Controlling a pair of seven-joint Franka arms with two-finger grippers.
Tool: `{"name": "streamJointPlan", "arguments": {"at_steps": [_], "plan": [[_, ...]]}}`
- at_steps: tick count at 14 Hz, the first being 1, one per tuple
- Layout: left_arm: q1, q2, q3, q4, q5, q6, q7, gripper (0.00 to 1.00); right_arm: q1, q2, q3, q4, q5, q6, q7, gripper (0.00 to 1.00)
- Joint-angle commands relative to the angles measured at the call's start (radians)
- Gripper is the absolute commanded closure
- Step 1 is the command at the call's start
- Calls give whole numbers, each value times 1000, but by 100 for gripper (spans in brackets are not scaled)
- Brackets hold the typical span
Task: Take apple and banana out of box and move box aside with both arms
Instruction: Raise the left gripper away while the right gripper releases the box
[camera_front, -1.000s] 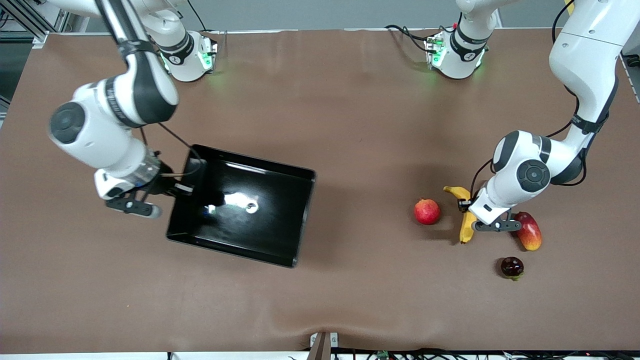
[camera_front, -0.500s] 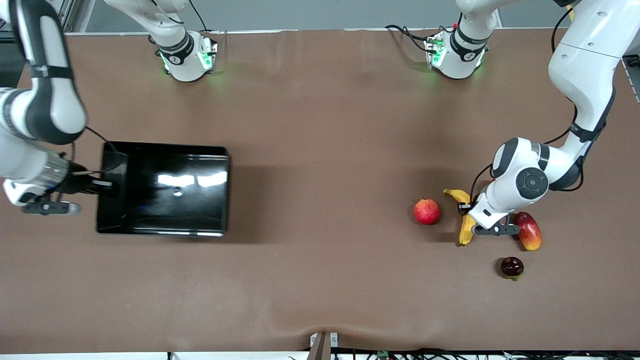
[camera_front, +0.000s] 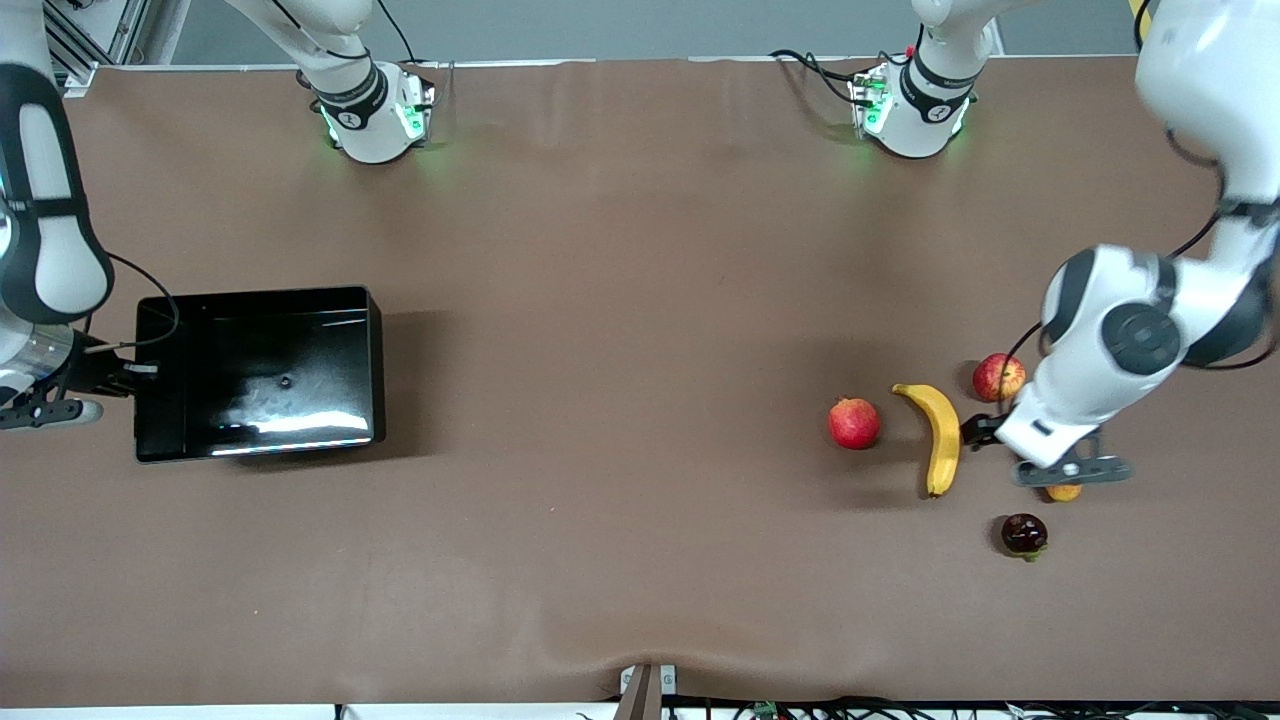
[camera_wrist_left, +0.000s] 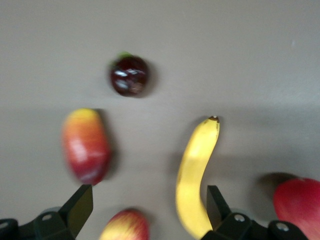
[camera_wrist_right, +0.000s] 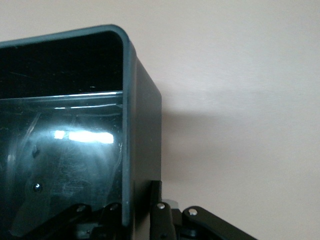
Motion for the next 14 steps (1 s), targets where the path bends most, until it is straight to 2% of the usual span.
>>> {"name": "streamJointPlan", "arguments": {"at_steps": [1,3,5,8,10,11,12,13,14], "plan": [[3,-52,-50,176,-61,-251,0,0,-62,70,30,28,34,69,-97,100],[3,-61,-64,299,-66,-368,2,0,-70,94,29,38,120,85,-105,100],[4,-134,-67,308,-85,-406,3,0,-76,96,29,35,177,75,-95,100],[6,-256,-64,306,-254,-495,12,0,-85,101,29,24,269,72,-100,100],[6,-306,-64,306,-294,-555,20,0,-109,101,29,18,280,75,-106,100],[9,-329,-63,306,-325,-583,34,0,-125,99,30,-5,286,89,-121,97],[9,-343,-61,305,-340,-586,49,0,-132,99,30,-10,304,92,-158,87],[8,-345,-61,305,-342,-588,52,0,-134,99,30,-10,335,94,-192,73],[-5,-351,-54,305,-342,-589,54,0,-133,101,29,-10,347,95,-203,64]]}}
